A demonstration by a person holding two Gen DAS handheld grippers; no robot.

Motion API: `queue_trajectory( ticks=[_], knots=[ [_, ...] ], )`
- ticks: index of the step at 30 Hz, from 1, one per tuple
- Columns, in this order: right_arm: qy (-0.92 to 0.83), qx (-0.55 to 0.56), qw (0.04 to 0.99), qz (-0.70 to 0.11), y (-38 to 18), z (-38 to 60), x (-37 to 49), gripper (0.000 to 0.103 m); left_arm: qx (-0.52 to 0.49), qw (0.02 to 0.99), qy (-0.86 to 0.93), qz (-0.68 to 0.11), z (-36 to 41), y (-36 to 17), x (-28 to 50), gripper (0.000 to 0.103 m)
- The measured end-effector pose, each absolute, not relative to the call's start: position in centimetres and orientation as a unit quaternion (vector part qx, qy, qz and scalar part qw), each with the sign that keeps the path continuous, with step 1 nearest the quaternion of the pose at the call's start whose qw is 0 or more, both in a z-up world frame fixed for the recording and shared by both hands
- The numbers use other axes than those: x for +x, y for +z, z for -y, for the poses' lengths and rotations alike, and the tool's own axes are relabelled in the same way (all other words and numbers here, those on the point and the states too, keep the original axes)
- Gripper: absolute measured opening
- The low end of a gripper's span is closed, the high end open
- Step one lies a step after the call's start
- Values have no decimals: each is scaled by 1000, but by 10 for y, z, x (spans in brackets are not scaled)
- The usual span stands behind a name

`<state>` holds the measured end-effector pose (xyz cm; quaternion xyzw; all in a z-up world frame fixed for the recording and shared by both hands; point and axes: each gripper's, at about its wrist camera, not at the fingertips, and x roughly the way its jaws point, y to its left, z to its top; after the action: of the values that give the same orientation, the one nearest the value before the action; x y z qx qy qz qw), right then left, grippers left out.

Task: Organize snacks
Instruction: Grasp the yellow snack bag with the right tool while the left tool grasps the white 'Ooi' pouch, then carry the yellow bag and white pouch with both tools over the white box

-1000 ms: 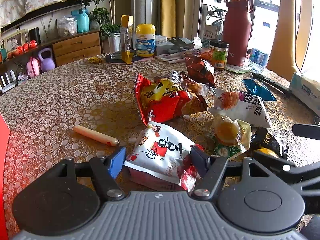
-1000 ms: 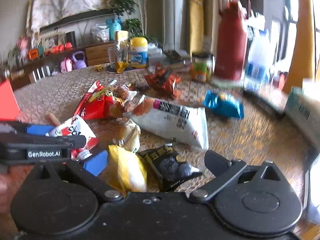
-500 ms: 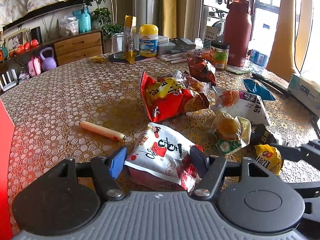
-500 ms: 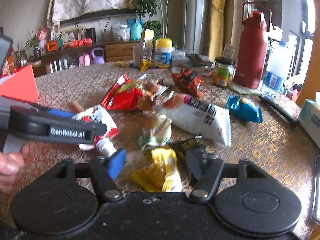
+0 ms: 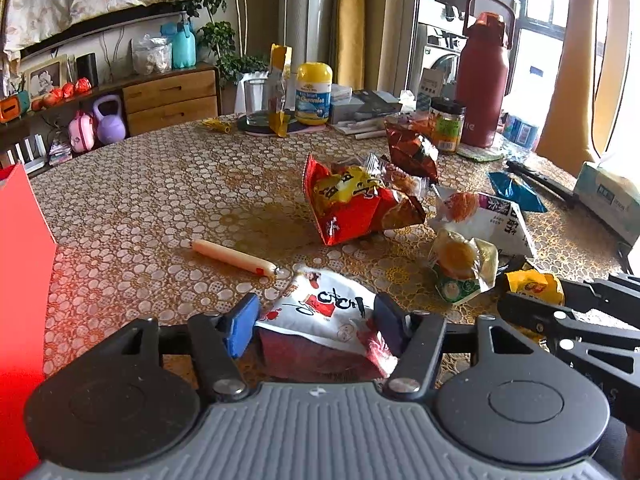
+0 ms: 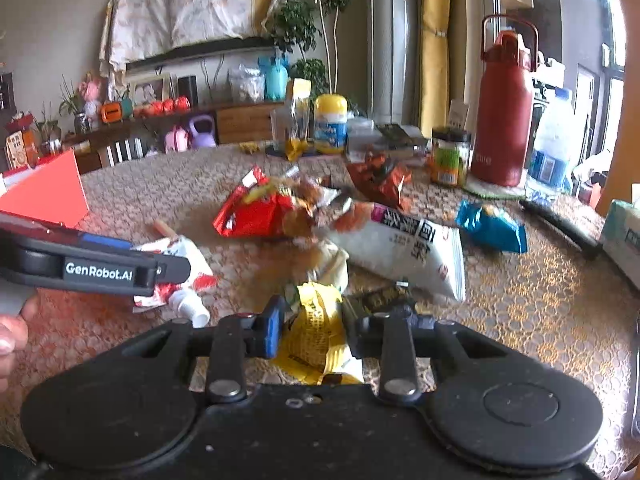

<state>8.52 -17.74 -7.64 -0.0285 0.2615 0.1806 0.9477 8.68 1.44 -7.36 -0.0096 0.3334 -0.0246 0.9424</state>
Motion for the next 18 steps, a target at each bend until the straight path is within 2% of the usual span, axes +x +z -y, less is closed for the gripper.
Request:
queue_trajectory(
  ticks=[3, 4, 5, 6, 10, 12, 13, 14, 16, 18],
  knots=[
    [182, -25, 949, -258, -72, 176, 83, 29, -11, 941, -20, -338, -18, -75, 82, 57],
    [183, -25, 948, -257, -71, 176, 82, 28, -14, 940, -20, -340, -19, -74, 80, 45],
    [184, -26, 949, -256, -70, 175, 81, 28, -13, 941, -11, -339, -21, -74, 77, 9],
    [185, -26, 949, -255, -69, 174, 79, 28, -19, 942, -14, -335, -24, -71, 75, 0],
    [189, -27, 948, -253, -65, 171, 73, 28, -10, 938, -28, -346, -25, -71, 72, 1],
    [193, -28, 948, -253, -65, 169, 71, 28, -27, 942, -21, -334, -27, -70, 68, 9],
    [195, -29, 947, -252, -65, 168, 70, 28, -26, 943, -18, -332, -26, -70, 67, 24],
    [196, -28, 947, -252, -65, 168, 68, 28, -28, 944, -15, -328, -26, -69, 66, 50],
    [196, -26, 947, -253, -64, 169, 67, 28, -39, 949, -13, -313, -25, -66, 62, 77],
    [196, -25, 948, -251, -63, 171, 67, 28, -24, 951, -11, -309, -18, -62, 63, 77]
  ],
)
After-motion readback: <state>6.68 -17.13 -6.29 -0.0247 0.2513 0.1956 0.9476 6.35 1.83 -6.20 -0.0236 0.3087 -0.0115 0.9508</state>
